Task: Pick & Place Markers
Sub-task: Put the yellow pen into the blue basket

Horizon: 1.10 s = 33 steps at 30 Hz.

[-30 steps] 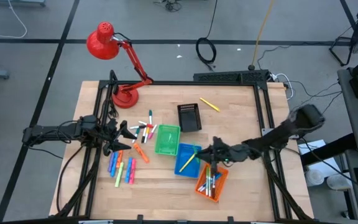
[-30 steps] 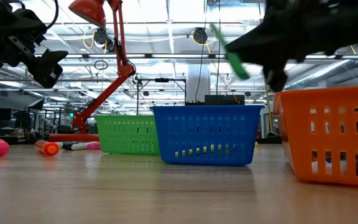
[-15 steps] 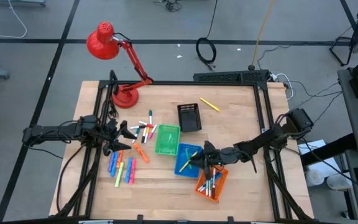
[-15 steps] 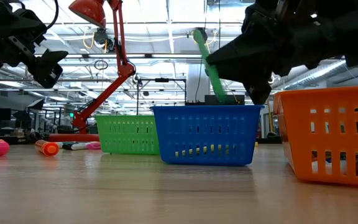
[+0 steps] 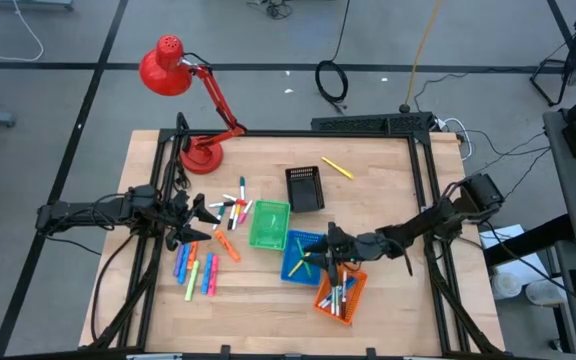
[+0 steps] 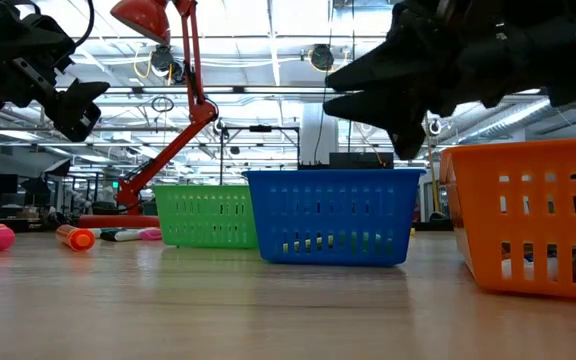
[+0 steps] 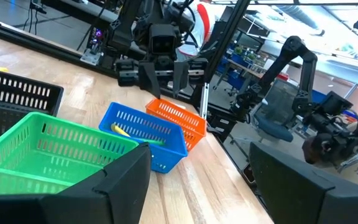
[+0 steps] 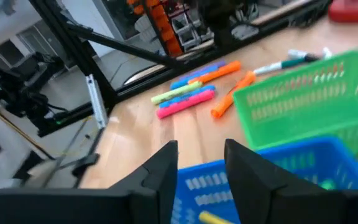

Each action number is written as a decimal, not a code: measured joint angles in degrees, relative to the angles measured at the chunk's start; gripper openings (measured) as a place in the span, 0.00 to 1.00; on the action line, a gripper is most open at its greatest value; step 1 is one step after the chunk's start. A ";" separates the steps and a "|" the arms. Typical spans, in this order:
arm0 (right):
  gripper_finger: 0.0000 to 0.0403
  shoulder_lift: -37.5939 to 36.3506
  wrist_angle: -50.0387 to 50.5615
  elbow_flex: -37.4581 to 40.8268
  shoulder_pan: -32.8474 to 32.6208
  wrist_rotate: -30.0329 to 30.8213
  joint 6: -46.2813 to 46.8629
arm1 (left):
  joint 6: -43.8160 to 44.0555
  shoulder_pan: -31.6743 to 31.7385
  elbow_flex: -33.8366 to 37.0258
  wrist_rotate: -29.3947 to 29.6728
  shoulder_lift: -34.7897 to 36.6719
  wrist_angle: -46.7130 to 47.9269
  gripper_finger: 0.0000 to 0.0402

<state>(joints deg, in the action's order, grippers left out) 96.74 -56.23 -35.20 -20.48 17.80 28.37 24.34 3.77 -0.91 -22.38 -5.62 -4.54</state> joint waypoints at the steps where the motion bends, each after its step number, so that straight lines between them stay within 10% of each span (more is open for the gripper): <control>1: 0.30 -0.52 0.34 0.00 0.31 -0.06 -2.01 | 0.00 0.00 0.00 -0.01 -0.01 0.00 0.68; 10: 0.34 -16.76 27.24 -0.09 8.78 5.25 -17.21 | 0.00 0.00 0.00 0.01 -0.01 -0.02 0.68; 18: 0.44 -28.86 60.47 -0.06 32.71 7.27 -20.30 | 0.00 0.00 0.00 0.01 -0.01 -0.01 0.68; 24: 0.48 -22.28 57.40 -0.02 51.12 -13.55 -25.52 | 0.02 0.00 0.00 0.01 0.01 -0.02 0.68; 33: 0.47 -9.65 52.33 -1.57 57.08 -19.52 -31.08 | 0.00 0.00 0.00 0.01 -0.01 0.00 0.68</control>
<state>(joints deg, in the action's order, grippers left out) 87.08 -3.90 -36.77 36.60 -1.72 -2.71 24.34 3.77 -0.91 -22.37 -5.63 -4.54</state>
